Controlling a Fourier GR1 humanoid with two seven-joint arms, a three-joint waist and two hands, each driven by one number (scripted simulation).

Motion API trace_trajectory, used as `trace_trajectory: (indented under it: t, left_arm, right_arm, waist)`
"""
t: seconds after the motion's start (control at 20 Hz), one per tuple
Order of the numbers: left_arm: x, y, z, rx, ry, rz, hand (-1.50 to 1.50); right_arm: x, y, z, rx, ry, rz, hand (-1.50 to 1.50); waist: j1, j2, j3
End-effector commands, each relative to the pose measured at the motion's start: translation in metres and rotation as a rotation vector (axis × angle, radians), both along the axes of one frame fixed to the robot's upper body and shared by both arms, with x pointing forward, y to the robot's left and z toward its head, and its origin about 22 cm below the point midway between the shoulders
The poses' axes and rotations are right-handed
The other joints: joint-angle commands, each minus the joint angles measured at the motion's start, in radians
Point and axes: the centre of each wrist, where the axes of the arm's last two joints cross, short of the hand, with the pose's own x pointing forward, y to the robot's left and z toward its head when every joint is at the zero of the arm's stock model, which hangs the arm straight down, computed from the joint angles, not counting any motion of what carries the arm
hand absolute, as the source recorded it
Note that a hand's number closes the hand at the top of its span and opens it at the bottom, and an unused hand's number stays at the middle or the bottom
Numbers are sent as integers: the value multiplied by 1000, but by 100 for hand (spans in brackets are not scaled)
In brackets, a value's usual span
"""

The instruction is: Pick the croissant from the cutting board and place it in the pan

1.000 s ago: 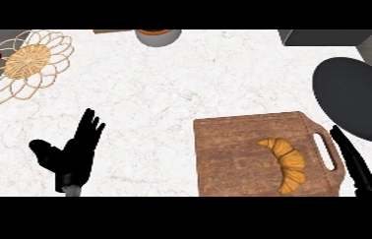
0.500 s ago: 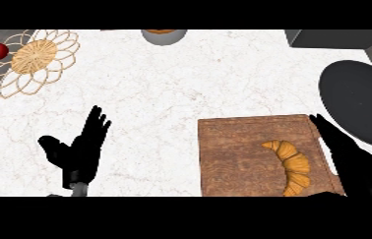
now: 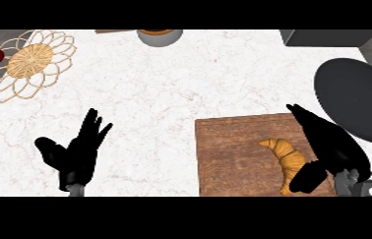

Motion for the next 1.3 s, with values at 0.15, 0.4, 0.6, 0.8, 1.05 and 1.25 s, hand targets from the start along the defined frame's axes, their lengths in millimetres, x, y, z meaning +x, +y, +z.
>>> trace_trajectory:
  t: [0.15,0.4,0.6,0.8,1.05,1.25]
  left_arm:
    - [1,-5,-11,-15,60,13,0]
    - [-11,27,0,-11,64,-4,0]
    - [-16,19,-22,-18,71,3,0]
    - [-18,5,-1,-26,74,23,0]
    - [-2,8,-18,-10,64,11,0]
    - [2,-8,-16,-7,63,-10,0]
  right_arm:
    - [3,-4,-12,4,166,45,-150]
    - [-6,-13,-33,11,90,27,-150]
    - [-13,14,-25,58,43,33,-150]
    - [-18,-11,-36,31,2,20,-150]
    - [14,-18,-55,-17,51,12,-150]
    - [2,-5,-75,66,38,93,150]
  waist:
    - [-14,3,-5]
    - [-12,3,-5]
    - [-14,3,-5]
    - [-15,2,-5]
    - [-13,4,-5]
    - [-14,4,-5]
